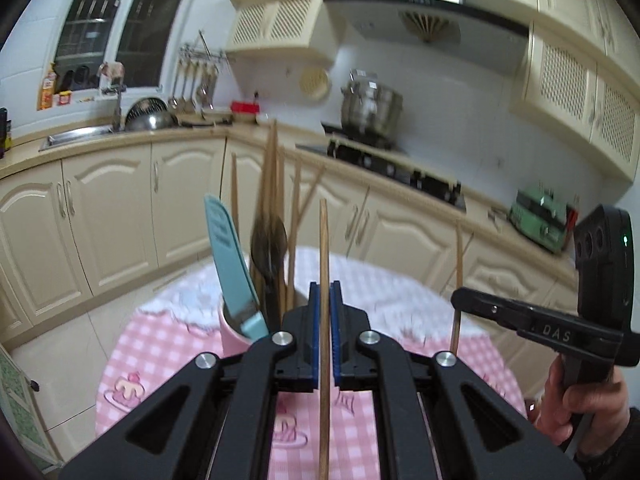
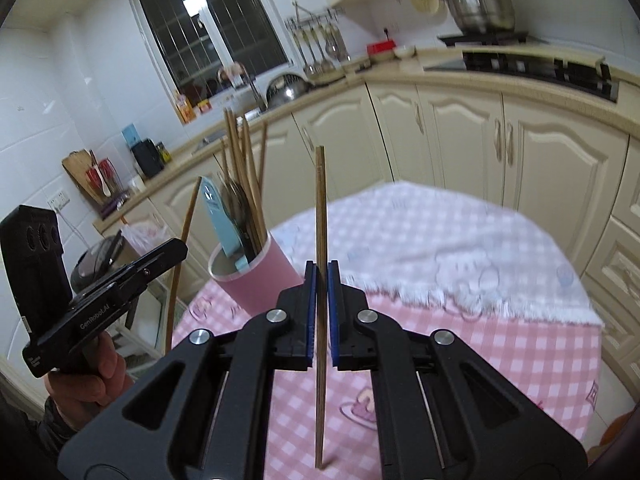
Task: Organize utensils
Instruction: 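Lift both chopsticks with the left and right grippers over the pink cup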
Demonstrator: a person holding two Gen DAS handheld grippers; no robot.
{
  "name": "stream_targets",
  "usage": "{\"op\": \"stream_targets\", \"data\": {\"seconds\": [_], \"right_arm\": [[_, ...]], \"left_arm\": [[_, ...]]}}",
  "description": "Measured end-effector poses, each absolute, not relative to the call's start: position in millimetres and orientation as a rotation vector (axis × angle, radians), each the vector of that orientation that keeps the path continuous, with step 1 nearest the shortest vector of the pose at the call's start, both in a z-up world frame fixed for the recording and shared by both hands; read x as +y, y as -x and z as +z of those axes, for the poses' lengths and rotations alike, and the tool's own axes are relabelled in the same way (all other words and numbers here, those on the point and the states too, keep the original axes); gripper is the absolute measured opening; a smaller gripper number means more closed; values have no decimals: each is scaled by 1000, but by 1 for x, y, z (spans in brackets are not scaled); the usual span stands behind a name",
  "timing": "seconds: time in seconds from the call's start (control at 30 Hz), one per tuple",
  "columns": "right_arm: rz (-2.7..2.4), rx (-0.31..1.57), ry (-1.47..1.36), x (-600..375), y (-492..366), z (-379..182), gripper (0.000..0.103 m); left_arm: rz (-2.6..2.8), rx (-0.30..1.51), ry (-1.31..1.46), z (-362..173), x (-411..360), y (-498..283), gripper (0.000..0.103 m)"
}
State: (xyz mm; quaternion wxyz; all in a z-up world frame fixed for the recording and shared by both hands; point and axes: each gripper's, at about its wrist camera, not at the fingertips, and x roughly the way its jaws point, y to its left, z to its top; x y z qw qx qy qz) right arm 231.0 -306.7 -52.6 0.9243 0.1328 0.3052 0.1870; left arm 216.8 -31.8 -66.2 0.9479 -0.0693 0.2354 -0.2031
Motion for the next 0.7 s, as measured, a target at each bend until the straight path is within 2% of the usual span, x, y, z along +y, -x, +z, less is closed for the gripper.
{"op": "stream_targets", "data": {"seconds": [0.5,0.7], "right_arm": [[450,348,-208,-272,-254,56,6],[477,286,-175,-250,-278,81,6]], "left_arm": [[-345,182,246,9,-13,-249,4],[-327,91,263,33,-15,-268,4]]}}
